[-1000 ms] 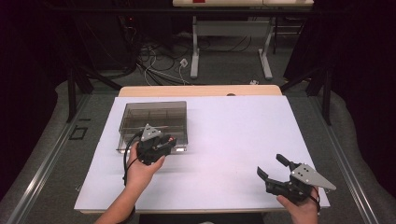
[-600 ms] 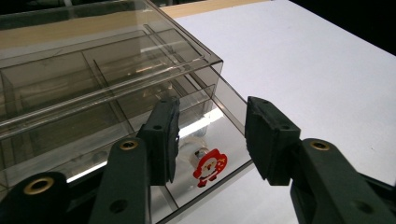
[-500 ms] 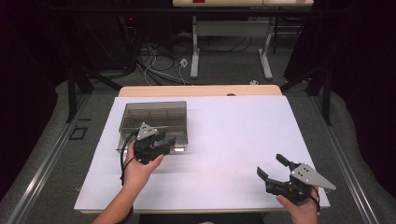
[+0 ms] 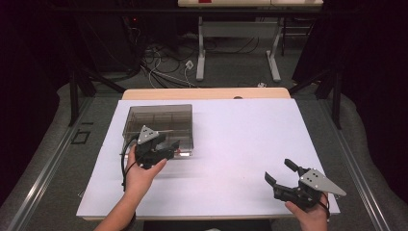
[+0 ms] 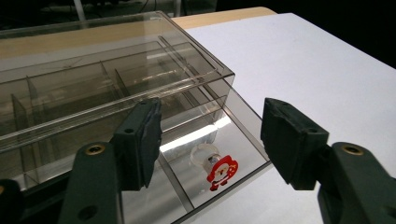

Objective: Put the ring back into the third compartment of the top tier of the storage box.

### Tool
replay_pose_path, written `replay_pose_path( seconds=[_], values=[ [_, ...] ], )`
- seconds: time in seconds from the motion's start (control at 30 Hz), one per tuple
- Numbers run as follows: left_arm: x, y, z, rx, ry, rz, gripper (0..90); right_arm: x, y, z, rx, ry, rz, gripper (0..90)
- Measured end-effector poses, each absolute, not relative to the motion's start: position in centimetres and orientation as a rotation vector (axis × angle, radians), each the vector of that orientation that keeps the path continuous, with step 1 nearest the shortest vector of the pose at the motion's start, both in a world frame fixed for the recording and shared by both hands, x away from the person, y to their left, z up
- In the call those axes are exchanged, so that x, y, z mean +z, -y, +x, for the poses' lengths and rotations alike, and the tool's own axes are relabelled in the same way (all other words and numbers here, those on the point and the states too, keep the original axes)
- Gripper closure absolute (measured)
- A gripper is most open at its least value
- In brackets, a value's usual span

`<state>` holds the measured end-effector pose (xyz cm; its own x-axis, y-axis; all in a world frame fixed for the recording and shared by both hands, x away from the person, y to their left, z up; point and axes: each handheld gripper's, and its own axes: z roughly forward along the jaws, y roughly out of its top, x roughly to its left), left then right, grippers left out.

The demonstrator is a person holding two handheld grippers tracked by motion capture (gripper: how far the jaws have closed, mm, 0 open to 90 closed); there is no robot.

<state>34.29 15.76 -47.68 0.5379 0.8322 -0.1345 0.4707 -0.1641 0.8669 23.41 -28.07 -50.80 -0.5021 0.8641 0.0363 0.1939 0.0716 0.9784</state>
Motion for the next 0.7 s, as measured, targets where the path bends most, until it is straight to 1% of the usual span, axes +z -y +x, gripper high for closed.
replay_pose_path(
  seconds=[0.4, 0.7],
  values=[
    [-46.9, -16.6, 33.2, 0.481, -1.073, 1.767, 28.1, -50.8, 28.1, 23.4, 1.468, -1.769, 1.053, 15.5],
    [-46.1, -16.9, 31.8, 0.494, -1.007, 1.741, 28.1, -50.8, 28.0, 23.4, 1.468, -1.774, 1.047, 15.6]
  ],
)
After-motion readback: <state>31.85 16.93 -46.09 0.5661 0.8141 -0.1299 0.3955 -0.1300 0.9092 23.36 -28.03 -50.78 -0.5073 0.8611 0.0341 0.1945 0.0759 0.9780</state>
